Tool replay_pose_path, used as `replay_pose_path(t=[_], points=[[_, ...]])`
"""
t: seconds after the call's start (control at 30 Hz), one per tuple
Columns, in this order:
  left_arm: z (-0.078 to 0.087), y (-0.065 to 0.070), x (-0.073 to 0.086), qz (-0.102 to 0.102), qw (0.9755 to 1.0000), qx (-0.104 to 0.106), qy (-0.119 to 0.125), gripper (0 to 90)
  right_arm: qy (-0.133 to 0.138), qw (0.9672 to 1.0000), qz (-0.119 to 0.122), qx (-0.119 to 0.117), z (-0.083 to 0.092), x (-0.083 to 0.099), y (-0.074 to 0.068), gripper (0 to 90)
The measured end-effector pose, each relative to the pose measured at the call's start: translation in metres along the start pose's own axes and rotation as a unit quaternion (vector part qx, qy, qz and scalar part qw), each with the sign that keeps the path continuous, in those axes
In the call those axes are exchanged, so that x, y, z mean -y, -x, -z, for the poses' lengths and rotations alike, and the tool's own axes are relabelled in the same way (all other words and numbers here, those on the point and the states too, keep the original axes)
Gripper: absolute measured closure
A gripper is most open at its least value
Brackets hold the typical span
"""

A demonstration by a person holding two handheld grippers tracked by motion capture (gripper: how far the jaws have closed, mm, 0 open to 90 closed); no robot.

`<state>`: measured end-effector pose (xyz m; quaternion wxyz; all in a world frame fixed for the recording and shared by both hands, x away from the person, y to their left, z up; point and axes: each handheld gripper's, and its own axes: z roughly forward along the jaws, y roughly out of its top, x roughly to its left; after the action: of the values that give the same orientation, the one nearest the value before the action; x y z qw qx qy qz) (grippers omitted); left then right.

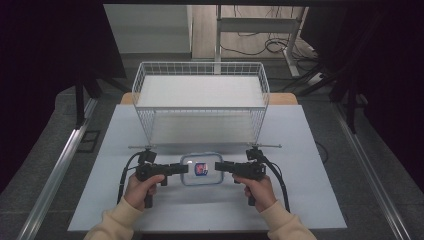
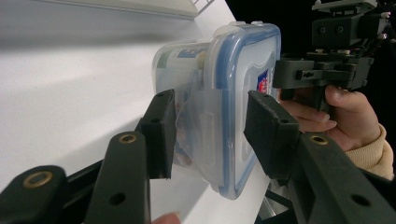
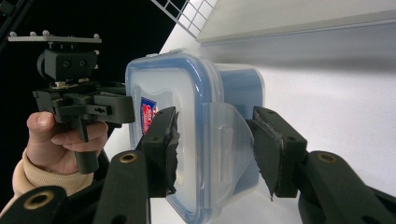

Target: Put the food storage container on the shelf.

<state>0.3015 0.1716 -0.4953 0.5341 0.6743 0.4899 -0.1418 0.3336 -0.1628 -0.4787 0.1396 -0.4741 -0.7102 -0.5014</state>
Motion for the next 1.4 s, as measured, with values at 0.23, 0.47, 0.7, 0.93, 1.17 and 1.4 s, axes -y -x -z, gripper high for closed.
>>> replay_pose_path(t=[0.23, 0.47, 0.7, 0.93, 1.17, 1.4], points=[[0.002, 0.004, -0.006, -0.006, 1.0000, 0.004, 0.005, 54.7, 0.006, 0.9999, 0.011, 0.003, 0.004, -0.004, -0.004, 51.7], [0.006, 0.013, -0.020, -0.018, 0.9997, 0.007, 0.014, 54.8, 0.016, 0.9996, 0.025, 0.003, 0.011, -0.017, -0.014, 51.7], [0.015, 0.026, -0.044, -0.037, 0.9989, 0.008, 0.028, 54.8, 0.023, 0.9987, 0.044, 0.005, 0.019, -0.041, -0.028, 51.7], [0.030, 0.042, -0.074, -0.056, 0.9973, 0.012, 0.046, 54.8, 0.041, 0.9961, 0.077, 0.006, 0.028, -0.071, -0.051, 51.7], [0.042, 0.057, -0.103, -0.070, 0.9959, 0.012, 0.056, 55.2, 0.051, 0.9944, 0.092, -0.002, 0.034, -0.101, -0.066, 51.7], [0.047, 0.067, -0.132, -0.083, 0.9944, 0.013, 0.064, 55.3, 0.065, 0.9928, 0.101, -0.007, 0.042, -0.130, -0.075, 51.9]])
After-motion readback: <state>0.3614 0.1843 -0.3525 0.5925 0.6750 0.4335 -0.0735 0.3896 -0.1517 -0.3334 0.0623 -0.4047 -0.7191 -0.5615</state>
